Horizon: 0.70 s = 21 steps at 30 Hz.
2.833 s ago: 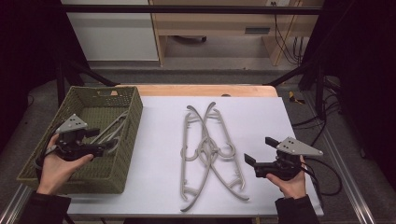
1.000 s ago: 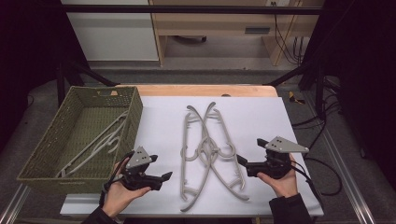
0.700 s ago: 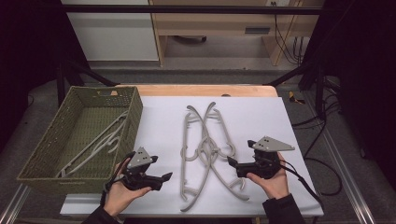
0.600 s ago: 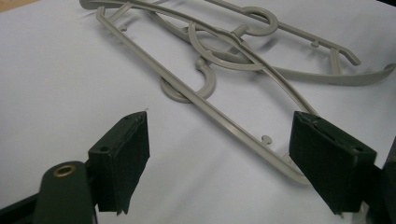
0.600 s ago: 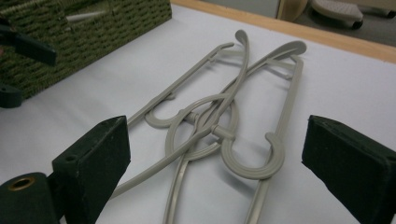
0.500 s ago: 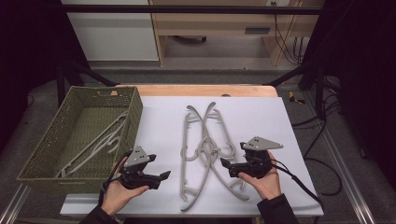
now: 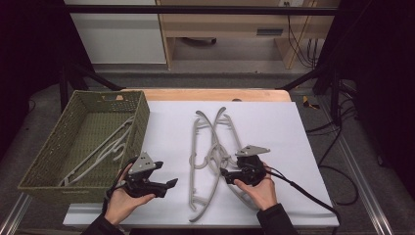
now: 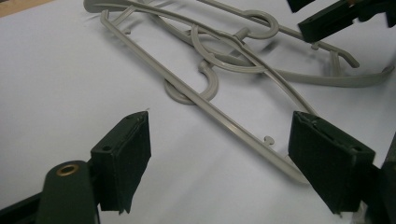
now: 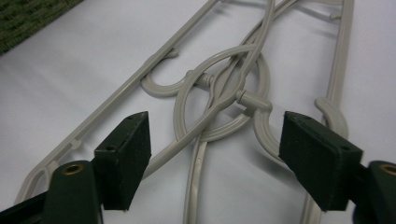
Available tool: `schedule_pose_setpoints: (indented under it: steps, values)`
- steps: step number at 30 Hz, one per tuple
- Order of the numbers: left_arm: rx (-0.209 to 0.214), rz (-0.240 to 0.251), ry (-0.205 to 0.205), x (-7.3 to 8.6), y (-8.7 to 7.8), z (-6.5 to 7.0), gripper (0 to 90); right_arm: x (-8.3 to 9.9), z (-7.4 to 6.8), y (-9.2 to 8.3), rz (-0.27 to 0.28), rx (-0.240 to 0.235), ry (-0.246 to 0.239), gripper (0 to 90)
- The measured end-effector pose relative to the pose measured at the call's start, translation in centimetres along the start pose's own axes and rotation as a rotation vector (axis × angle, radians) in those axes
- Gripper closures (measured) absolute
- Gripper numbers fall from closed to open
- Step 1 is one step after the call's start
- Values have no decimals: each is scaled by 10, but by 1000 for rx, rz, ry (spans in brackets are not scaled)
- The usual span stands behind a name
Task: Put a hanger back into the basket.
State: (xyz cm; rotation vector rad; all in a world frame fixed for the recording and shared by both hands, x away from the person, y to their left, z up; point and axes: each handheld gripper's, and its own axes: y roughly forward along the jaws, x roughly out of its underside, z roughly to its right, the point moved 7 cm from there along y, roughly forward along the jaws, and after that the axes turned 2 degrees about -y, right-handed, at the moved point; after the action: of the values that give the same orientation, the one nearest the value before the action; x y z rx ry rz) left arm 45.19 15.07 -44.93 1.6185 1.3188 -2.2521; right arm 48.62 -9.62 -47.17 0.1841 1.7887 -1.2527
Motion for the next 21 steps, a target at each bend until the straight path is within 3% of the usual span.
schedule_pose_setpoints:
  steps: [6, 13, 21]
  values:
    - [0, -4, -7, 2, 2, -2, 208, -1, -6, 23, -39, 27, 1, 387]
    - [7, -10, -4, 3, 4, 0, 205, 3, -3, 38, -77, 48, 53, 543]
    - [6, -10, -7, 3, 4, -1, 205, 5, -1, 49, -93, 67, 78, 574]
